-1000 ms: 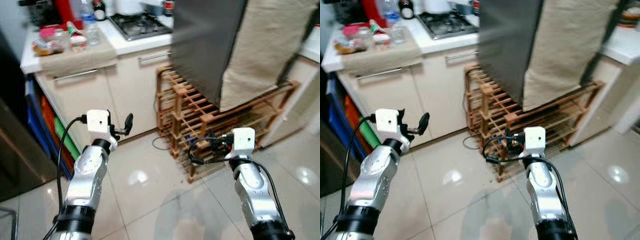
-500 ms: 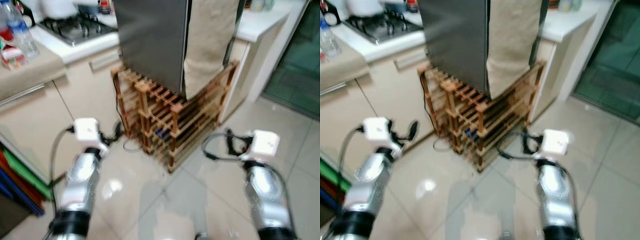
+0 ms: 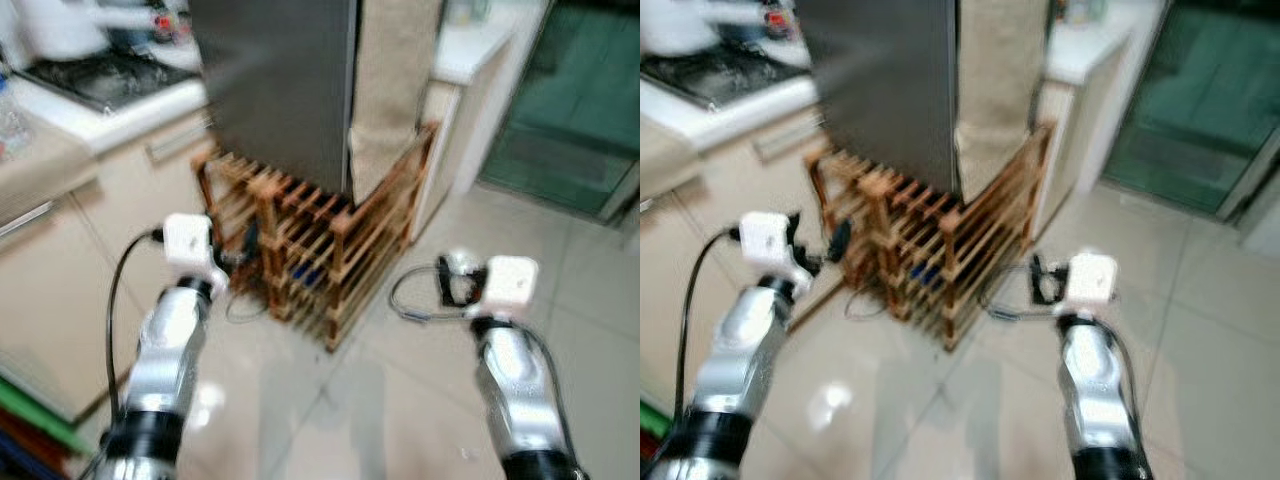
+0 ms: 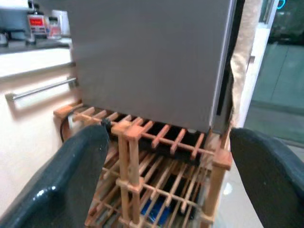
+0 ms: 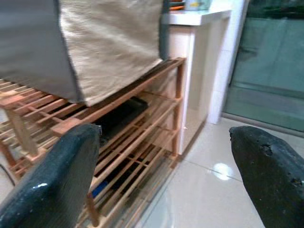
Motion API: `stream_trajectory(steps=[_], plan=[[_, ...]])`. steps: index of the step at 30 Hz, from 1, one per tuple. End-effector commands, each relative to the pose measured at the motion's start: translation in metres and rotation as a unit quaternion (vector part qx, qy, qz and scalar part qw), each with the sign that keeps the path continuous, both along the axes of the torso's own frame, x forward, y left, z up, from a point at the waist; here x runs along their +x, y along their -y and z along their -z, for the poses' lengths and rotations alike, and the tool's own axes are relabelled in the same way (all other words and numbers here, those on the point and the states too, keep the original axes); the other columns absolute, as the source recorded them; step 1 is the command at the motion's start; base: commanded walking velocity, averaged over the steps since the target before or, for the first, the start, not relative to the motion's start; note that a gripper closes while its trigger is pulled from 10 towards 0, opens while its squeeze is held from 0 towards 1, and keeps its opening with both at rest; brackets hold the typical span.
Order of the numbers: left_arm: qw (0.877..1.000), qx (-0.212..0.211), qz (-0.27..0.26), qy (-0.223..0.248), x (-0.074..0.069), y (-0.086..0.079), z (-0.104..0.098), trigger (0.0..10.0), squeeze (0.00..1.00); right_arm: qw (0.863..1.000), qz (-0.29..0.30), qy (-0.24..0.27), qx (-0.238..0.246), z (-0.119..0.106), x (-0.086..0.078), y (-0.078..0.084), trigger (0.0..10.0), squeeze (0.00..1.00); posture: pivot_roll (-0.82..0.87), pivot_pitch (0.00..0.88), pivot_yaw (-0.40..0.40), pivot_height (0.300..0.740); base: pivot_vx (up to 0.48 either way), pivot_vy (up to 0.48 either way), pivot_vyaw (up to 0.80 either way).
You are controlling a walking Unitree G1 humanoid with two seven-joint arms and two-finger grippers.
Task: Restocking fridge
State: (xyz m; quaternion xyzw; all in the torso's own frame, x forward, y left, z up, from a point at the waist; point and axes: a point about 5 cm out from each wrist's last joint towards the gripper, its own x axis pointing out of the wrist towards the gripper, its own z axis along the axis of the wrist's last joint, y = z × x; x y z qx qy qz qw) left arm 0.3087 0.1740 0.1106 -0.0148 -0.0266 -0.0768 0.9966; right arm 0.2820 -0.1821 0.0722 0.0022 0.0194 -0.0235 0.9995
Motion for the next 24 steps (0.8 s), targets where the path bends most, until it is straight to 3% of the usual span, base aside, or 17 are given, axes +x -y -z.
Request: stream_trajectory(steps=[1,4,10,13,18,24], plan=[[0.999,0.003,0.028,0.032,0.004,0.012,-0.014,10.0,0.0,1.0,0.004,0.016,-0.017,-0.008,0.002,0.007,10.0,0.0,-0.09,0.0,0.076,0.74,0.48,0.0,0.0],[0.997,0.004,0.061,0.053,0.001,0.023,-0.021,10.0,0.0,0.999,0.005,0.019,-0.032,-0.01,0.004,0.007,10.0,0.0,-0.09,0.0,0.076,0.74,0.48,0.0,0.0],[0.995,-0.002,0.082,0.063,-0.002,0.031,-0.026,10.0,0.0,0.999,0.006,0.024,-0.024,-0.012,0.003,0.009,10.0,0.0,-0.1,0.0,0.074,0.74,0.48,0.0,-0.74],[0.996,-0.01,0.071,0.055,-0.001,0.029,-0.023,10.0,0.0,0.999,0.0,0.023,-0.027,-0.011,0.003,0.007,10.0,0.0,-0.1,0.0,0.075,0.74,0.48,0.0,-0.67],[0.998,-0.039,0.021,0.039,0.005,0.014,-0.025,10.0,0.0,0.999,-0.01,0.015,-0.034,-0.009,0.005,0.003,10.0,0.0,-0.1,0.0,0.076,0.74,0.48,0.0,0.0],[0.998,-0.049,0.0,0.035,0.006,0.008,-0.025,10.0,0.0,0.999,-0.014,0.012,-0.036,-0.008,0.004,0.003,10.0,0.0,-0.1,0.0,0.072,0.74,0.476,0.0,0.0]])
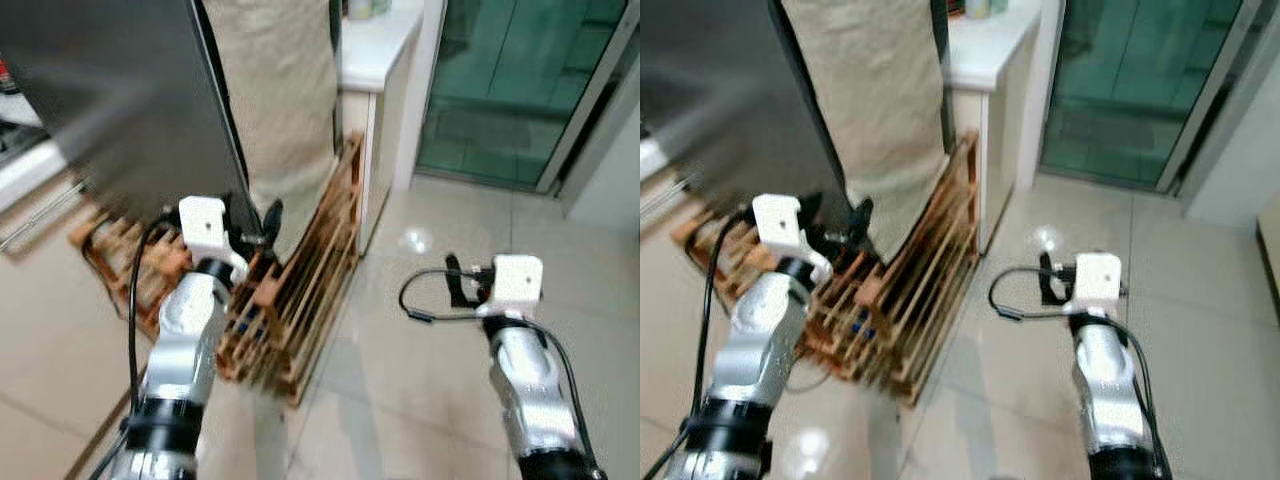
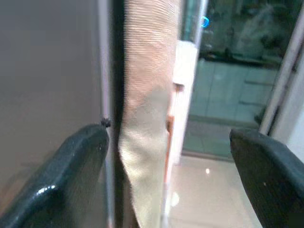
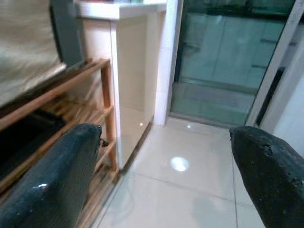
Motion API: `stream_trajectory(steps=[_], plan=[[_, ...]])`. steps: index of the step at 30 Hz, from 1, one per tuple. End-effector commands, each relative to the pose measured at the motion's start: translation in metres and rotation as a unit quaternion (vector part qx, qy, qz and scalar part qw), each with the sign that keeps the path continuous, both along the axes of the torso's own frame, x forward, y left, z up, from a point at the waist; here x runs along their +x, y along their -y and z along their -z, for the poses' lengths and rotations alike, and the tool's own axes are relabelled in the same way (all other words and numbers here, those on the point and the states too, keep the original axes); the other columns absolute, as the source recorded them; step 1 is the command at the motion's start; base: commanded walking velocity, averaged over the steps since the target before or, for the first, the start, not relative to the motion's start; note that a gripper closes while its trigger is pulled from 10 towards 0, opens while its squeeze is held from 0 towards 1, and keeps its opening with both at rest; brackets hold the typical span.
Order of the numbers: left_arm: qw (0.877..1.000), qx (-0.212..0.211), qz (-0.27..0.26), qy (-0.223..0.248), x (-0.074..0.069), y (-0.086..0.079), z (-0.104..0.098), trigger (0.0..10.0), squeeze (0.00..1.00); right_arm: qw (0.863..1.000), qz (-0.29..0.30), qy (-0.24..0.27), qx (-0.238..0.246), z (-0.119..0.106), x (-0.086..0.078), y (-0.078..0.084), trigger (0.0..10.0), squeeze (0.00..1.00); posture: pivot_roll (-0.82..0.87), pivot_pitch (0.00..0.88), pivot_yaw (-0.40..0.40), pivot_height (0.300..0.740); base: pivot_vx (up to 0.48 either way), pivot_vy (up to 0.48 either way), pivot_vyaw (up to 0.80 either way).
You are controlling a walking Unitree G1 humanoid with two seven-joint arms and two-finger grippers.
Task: Restocking fridge
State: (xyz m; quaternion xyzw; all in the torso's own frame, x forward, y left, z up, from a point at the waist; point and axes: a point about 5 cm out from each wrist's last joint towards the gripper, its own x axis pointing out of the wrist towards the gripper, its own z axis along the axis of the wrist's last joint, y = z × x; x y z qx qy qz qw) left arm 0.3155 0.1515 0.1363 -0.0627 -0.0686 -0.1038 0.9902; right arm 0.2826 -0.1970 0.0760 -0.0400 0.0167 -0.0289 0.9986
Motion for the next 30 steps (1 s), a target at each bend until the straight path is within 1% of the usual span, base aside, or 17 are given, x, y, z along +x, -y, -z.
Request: stream_trajectory(steps=[1,2,4,7,8,12,13,15,18,19,21,23,24,25,27,30], plan=[[0.997,-0.039,-0.065,-0.017,0.002,-0.025,0.001,10.0,0.0,1.0,-0.021,0.007,0.005,-0.003,0.003,-0.012,10.0,0.0,-0.1,0.0,0.068,0.74,0.0,0.0,0.0],[0.997,-0.039,-0.065,-0.017,0.002,-0.025,0.001,10.0,0.0,1.0,-0.021,0.007,0.005,-0.003,0.003,-0.012,10.0,0.0,-0.1,0.0,0.068,0.74,0.0,0.0,0.0],[0.994,-0.048,-0.093,-0.024,0.004,-0.032,0.0,10.0,0.0,1.0,-0.027,0.003,0.005,-0.001,0.001,-0.012,10.0,0.0,-0.1,0.0,0.065,0.74,0.0,0.0,0.0],[0.994,-0.046,-0.096,-0.018,0.005,-0.033,-0.004,10.0,0.0,1.0,-0.03,0.001,0.004,0.0,0.001,-0.013,10.0,0.0,-0.1,0.0,0.064,0.74,0.0,0.0,0.0],[0.995,-0.044,-0.091,-0.009,0.006,-0.032,-0.009,10.0,0.0,0.999,-0.033,0.0,0.005,0.0,0.0,-0.013,10.0,0.0,-0.1,0.0,0.064,0.74,0.0,0.0,0.0],[0.996,-0.045,-0.081,-0.005,0.006,-0.029,-0.012,10.0,0.0,0.999,-0.034,-0.002,0.005,0.001,0.0,-0.013,10.0,0.0,-0.1,0.0,0.066,0.74,0.0,0.0,0.0],[0.997,-0.047,-0.067,-0.001,0.006,-0.024,-0.014,10.0,0.0,0.999,-0.033,-0.005,0.005,0.003,-0.001,-0.013,10.0,0.0,-0.1,0.0,0.067,0.74,0.0,0.0,0.0],[0.997,-0.049,-0.053,0.002,0.005,-0.02,-0.017,10.0,0.0,0.999,-0.032,-0.008,0.007,0.004,-0.002,-0.013,10.0,0.0,-0.1,0.0,0.067,0.74,0.0,0.0,0.0],[0.999,-0.042,-0.023,0.009,0.006,-0.012,-0.023,10.0,0.0,0.999,-0.032,-0.01,0.009,0.005,-0.002,-0.013,10.0,0.0,-0.1,0.0,0.069,0.74,0.0,0.0,0.0],[0.999,-0.032,0.0,0.014,0.008,-0.006,-0.027,10.0,0.0,0.999,-0.032,-0.011,0.009,0.006,-0.002,-0.013,10.0,0.0,-0.1,0.0,0.069,0.74,0.0,0.0,0.0],[0.999,-0.03,0.007,0.015,0.008,-0.004,-0.029,10.0,0.0,0.999,-0.033,-0.012,0.01,0.006,-0.002,-0.013,10.0,0.0,-0.1,0.0,0.069,0.74,0.0,0.0,0.0],[0.999,-0.024,0.027,0.011,0.013,0.005,-0.03,10.0,0.0,0.999,-0.033,-0.012,0.01,0.006,-0.002,-0.014,10.0,0.0,-0.1,0.0,0.067,0.74,0.0,0.0,0.0],[0.999,-0.024,0.027,0.011,0.013,0.005,-0.03,10.0,0.0,0.999,-0.033,-0.012,0.01,0.006,-0.002,-0.014,10.0,0.0,-0.1,0.0,0.067,0.74,0.0,0.0,0.0],[0.999,-0.018,0.031,0.008,0.017,0.009,-0.03,10.0,0.0,0.999,-0.034,-0.013,0.011,0.006,-0.002,-0.014,10.0,0.0,-0.1,0.0,0.067,0.74,0.0,0.0,0.0],[0.999,-0.024,0.026,0.002,0.023,0.014,-0.03,10.0,0.0,0.999,-0.036,-0.012,0.011,0.006,-0.002,-0.015,10.0,0.0,-0.1,0.0,0.068,0.74,0.0,0.0,0.0],[0.999,-0.033,0.003,-0.016,0.034,0.015,-0.029,10.0,0.0,0.999,-0.038,-0.011,0.011,0.006,-0.001,-0.017,10.0,0.0,-0.1,0.0,0.072,0.74,0.0,0.0,0.0]])
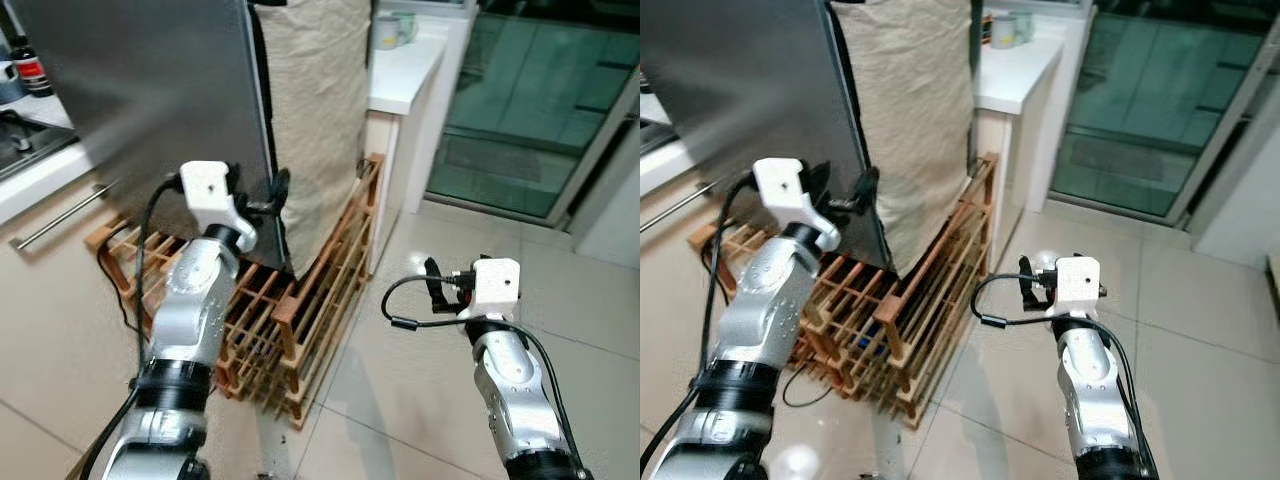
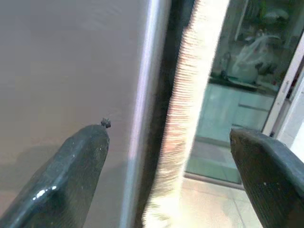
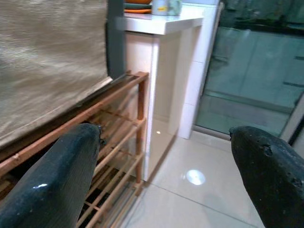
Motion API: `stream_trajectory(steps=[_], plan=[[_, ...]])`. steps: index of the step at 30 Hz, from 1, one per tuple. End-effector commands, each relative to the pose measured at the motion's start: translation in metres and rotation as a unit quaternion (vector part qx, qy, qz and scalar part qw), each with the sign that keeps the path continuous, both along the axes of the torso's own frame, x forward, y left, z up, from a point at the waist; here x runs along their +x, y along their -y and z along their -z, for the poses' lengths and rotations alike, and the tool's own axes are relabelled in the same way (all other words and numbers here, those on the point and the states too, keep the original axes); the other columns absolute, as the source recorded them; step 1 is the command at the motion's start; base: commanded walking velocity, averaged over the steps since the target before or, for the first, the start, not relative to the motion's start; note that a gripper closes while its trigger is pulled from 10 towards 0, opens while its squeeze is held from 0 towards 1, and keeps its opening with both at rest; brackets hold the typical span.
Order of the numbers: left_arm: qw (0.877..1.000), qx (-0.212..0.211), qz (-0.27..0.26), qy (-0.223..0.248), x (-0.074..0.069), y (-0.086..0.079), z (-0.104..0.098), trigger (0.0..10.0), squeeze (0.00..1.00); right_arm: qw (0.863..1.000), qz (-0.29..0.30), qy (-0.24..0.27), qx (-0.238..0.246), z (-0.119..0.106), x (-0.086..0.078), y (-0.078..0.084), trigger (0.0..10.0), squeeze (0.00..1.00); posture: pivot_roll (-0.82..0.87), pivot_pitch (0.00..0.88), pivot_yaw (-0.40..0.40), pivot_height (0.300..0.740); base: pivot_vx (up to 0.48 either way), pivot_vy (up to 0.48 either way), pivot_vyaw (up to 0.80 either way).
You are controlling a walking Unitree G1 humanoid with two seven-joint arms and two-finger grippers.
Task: Restocking fridge
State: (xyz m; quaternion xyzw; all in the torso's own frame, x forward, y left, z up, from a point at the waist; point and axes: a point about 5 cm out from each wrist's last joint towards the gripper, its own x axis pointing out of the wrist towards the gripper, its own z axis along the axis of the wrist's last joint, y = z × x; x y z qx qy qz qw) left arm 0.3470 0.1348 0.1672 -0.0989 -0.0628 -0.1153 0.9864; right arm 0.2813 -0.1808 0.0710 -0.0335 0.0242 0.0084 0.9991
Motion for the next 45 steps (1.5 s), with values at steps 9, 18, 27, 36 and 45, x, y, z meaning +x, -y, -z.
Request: stream_trajectory(steps=[9,18,27,36,45], plan=[[0.998,-0.013,-0.06,-0.015,0.025,-0.004,-0.011,10.0,0.0,1.0,0.007,-0.003,0.003,0.002,-0.007,0.002,10.0,0.0,-0.14,0.0,0.089,0.74,0.0,0.0,0.0],[1.0,-0.021,-0.022,-0.006,0.03,0.012,-0.014,10.0,0.0,1.0,0.01,-0.005,0.0,0.003,-0.008,0.005,10.0,0.0,-0.14,0.0,0.089,0.74,0.0,0.0,0.0],[0.999,0.008,0.024,-0.027,0.047,0.042,-0.013,10.0,0.0,1.0,0.004,0.0,-0.002,-0.001,-0.005,0.002,10.0,0.0,-0.16,0.0,0.092,0.74,0.0,0.0,0.0],[0.998,-0.012,-0.021,-0.065,0.055,0.051,-0.013,10.0,0.0,1.0,0.026,-0.005,-0.003,0.002,-0.024,0.009,10.0,0.0,-0.22,0.0,0.13,0.74,0.0,0.0,0.0],[1.0,-0.017,0.009,-0.02,0.05,0.046,-0.014,10.0,0.0,0.999,0.05,0.009,-0.011,-0.009,-0.036,0.013,10.0,0.0,-0.24,0.0,0.159,0.74,0.0,0.0,0.0]])
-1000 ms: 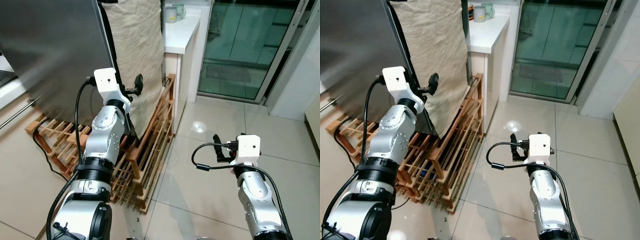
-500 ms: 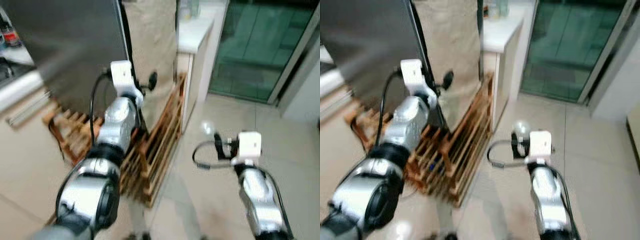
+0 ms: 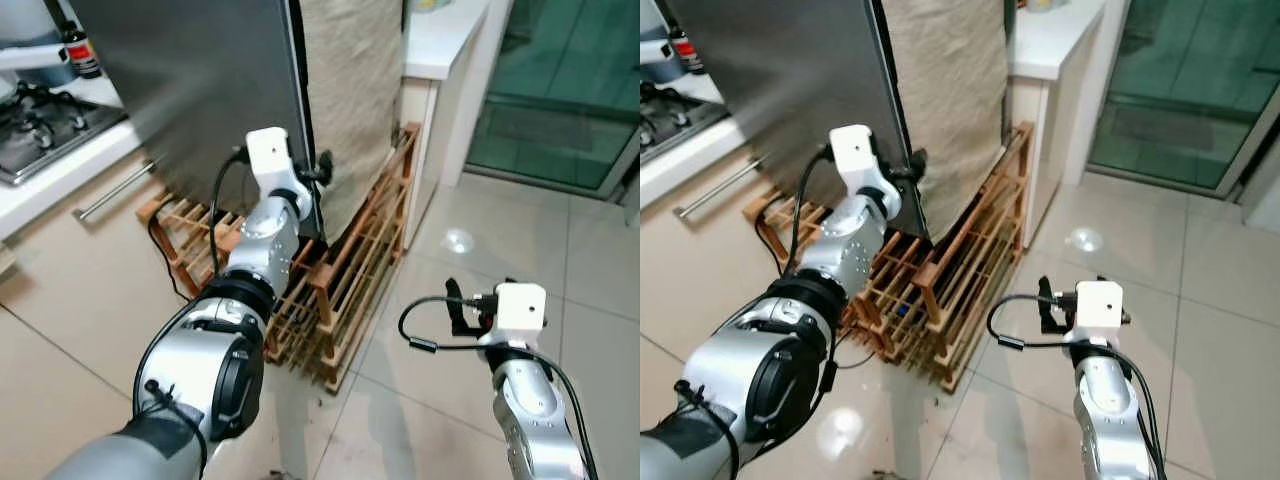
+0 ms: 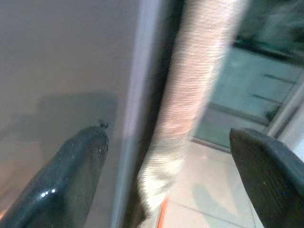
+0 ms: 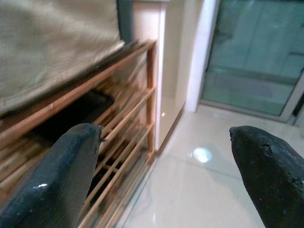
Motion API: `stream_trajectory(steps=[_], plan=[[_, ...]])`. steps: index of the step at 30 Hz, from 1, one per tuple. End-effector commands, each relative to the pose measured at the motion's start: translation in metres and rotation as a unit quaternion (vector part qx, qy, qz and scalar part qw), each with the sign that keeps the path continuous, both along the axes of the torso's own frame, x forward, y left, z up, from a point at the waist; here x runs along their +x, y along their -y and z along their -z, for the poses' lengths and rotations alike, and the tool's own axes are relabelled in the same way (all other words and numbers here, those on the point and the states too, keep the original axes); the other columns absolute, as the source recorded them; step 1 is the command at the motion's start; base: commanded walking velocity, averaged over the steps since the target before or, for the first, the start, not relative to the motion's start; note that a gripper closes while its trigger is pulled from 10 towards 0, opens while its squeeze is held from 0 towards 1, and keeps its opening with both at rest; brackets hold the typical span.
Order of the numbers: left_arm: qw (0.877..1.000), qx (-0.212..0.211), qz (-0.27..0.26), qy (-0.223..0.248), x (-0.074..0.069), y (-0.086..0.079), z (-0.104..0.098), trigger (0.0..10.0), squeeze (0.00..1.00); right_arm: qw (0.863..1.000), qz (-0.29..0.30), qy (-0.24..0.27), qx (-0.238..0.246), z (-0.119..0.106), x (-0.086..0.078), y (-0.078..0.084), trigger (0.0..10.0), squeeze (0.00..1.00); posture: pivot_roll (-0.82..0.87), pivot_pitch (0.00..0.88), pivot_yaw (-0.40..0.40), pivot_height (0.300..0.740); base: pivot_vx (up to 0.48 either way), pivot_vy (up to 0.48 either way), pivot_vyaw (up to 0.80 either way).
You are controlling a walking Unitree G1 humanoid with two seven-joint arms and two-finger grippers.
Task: Restocking fridge
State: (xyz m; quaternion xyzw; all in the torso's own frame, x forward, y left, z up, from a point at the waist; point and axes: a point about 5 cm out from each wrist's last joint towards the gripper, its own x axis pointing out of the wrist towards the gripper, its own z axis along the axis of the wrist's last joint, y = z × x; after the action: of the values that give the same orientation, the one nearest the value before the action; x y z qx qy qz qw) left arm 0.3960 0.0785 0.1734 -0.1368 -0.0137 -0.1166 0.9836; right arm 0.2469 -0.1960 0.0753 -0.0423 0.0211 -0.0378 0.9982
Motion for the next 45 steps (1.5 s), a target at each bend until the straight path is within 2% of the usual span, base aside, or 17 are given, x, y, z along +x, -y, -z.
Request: stream_trajectory(steps=[1,2,3,4,5,7,8,9,10,11,12,13,18,22,28,35,45], plan=[[0.998,0.024,0.014,0.056,-0.005,-0.018,-0.007,10.0,0.0,1.0,0.01,0.017,-0.004,-0.012,-0.005,-0.002,10.0,0.0,-0.24,0.0,0.161,0.74,0.0,0.0,0.0],[0.998,0.024,0.014,0.056,-0.005,-0.018,-0.007,10.0,0.0,1.0,0.01,0.017,-0.004,-0.012,-0.005,-0.002,10.0,0.0,-0.24,0.0,0.161,0.74,0.0,0.0,0.0],[0.994,0.044,0.038,0.091,-0.026,-0.035,-0.001,10.0,0.0,0.999,0.015,0.037,-0.013,-0.024,-0.017,-0.003,10.0,0.0,-0.23,0.0,0.157,0.74,0.0,0.0,0.0],[0.993,0.05,0.045,0.099,-0.034,-0.04,0.002,10.0,0.0,0.999,0.014,0.041,-0.017,-0.027,-0.022,-0.003,10.0,0.0,-0.23,0.0,0.155,0.74,0.0,0.0,0.0],[0.992,0.061,0.045,0.105,-0.051,-0.055,0.007,10.0,0.0,0.999,0.019,0.042,-0.017,-0.029,-0.03,-0.001,10.0,0.0,-0.22,0.0,0.15,0.74,0.0,0.0,0.0],[0.99,0.09,0.022,0.109,-0.085,-0.085,0.019,10.0,0.0,0.998,0.032,0.043,-0.013,-0.033,-0.043,0.004,10.0,0.0,-0.19,0.0,0.132,0.74,0.0,0.0,0.0],[0.99,0.097,-0.006,0.104,-0.1,-0.098,0.024,10.0,0.0,0.998,0.039,0.049,-0.008,-0.036,-0.047,0.007,10.0,0.0,-0.18,0.0,0.125,0.74,0.0,0.0,0.0],[0.99,0.098,-0.029,0.099,-0.11,-0.105,0.027,10.0,0.0,0.998,0.044,0.054,-0.002,-0.038,-0.048,0.009,10.0,0.0,-0.18,0.0,0.121,0.74,0.0,0.0,0.0],[0.99,0.09,-0.053,0.091,-0.12,-0.109,0.03,10.0,0.0,0.997,0.055,0.061,0.011,-0.04,-0.049,0.012,10.0,0.0,-0.16,0.0,0.104,0.74,0.0,0.0,0.0],[0.99,0.09,-0.053,0.091,-0.12,-0.109,0.03,10.0,0.0,0.997,0.055,0.061,0.011,-0.04,-0.049,0.012,10.0,0.0,-0.16,0.0,0.104,0.74,0.0,0.0,0.0],[0.99,0.085,-0.068,0.089,-0.127,-0.109,0.032,10.0,0.0,0.996,0.064,0.065,0.021,-0.04,-0.049,0.015,10.0,0.0,-0.15,0.0,0.091,0.74,0.0,0.0,0.0],[0.99,0.077,-0.078,0.084,-0.132,-0.098,0.033,10.0,0.0,0.995,0.063,0.069,0.027,-0.041,-0.044,0.014,10.0,0.0,-0.14,0.0,0.077,0.74,0.0,0.0,0.0],[0.993,0.07,-0.043,0.086,-0.128,-0.073,0.023,10.0,0.0,0.998,0.028,0.065,-0.001,-0.043,-0.03,0.004,10.0,0.0,-0.14,0.0,0.077,0.74,0.0,0.0,0.0],[0.995,0.051,-0.044,0.072,-0.122,-0.077,0.021,10.0,0.0,0.998,0.027,0.063,0.001,-0.043,-0.022,0.004,10.0,0.0,-0.16,0.0,0.096,0.74,0.197,0.0,0.0],[0.995,0.051,-0.058,0.057,-0.112,-0.075,0.016,10.0,0.0,0.998,0.026,0.055,0.002,-0.039,-0.022,0.001,10.0,0.0,-0.17,0.0,0.109,0.74,0.456,0.0,0.0],[0.995,0.054,-0.063,0.062,-0.11,-0.077,0.011,10.0,0.0,0.998,0.025,0.05,-0.004,-0.037,-0.019,0.002,10.0,0.0,-0.17,0.0,0.112,0.74,0.451,0.0,0.0],[0.994,0.051,-0.09,0.044,-0.106,-0.083,0.013,10.0,0.0,0.999,0.007,0.045,-0.013,-0.036,-0.012,-0.001,10.0,0.0,-0.16,0.0,0.107,0.74,0.0,0.0,0.0]])
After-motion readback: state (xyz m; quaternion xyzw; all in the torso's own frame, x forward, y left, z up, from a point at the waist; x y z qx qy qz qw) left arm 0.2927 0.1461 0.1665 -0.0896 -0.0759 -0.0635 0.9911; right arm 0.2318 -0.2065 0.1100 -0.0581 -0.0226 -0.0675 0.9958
